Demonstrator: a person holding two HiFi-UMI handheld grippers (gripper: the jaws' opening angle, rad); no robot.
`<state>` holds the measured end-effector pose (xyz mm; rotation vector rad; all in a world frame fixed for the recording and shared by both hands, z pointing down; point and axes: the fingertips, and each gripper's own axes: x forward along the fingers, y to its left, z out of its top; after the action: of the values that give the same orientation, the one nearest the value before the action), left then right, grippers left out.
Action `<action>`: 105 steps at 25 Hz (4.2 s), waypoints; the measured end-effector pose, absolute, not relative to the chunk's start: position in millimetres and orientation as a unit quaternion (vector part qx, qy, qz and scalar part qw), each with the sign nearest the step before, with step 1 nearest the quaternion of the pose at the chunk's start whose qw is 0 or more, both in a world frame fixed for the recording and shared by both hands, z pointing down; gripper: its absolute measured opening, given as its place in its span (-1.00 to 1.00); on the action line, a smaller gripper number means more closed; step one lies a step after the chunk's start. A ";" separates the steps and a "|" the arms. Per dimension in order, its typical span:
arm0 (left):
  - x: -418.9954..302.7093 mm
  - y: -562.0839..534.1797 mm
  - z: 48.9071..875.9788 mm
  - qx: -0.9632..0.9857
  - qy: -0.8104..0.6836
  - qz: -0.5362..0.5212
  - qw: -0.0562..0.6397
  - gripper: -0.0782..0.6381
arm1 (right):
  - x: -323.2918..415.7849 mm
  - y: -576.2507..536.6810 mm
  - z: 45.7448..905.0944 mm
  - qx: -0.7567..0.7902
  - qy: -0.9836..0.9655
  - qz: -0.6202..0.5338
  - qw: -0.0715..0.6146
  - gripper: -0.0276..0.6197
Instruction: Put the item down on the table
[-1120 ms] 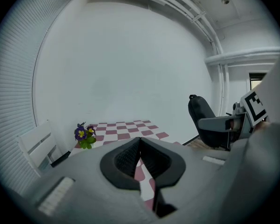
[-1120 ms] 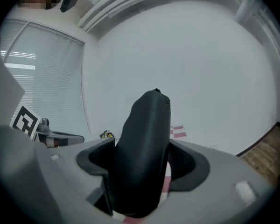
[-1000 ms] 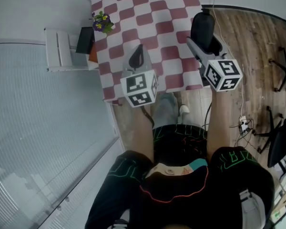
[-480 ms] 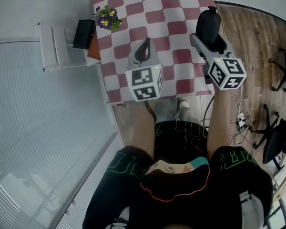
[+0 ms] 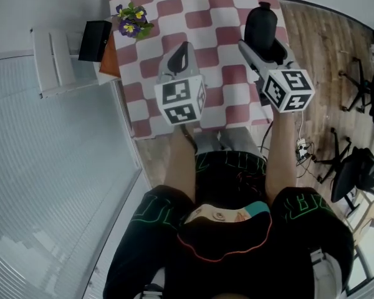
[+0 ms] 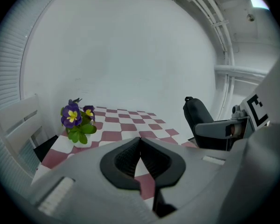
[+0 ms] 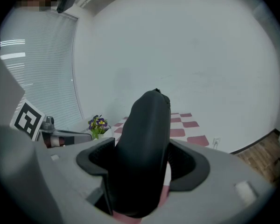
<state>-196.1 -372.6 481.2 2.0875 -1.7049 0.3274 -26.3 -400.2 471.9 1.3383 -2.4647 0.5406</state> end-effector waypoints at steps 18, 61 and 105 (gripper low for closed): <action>-213.9 -372.3 513.6 0.722 -0.633 0.118 0.254 -0.76 | -58.5 -408.3 536.0 0.382 -0.861 0.218 0.253 0.17; -184.1 -352.2 495.7 0.699 -0.665 0.106 0.240 -0.76 | -85.9 -396.9 551.2 0.300 -0.887 0.237 0.259 0.14; -114.6 -395.3 271.6 0.759 -0.650 -0.007 0.007 -0.76 | 55.1 -423.4 268.1 0.448 -0.893 -0.015 -0.028 -0.91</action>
<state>-114.6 -395.3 271.6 2.3754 -2.0344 -0.0215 55.1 -423.4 268.1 1.4343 -2.8573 -0.0488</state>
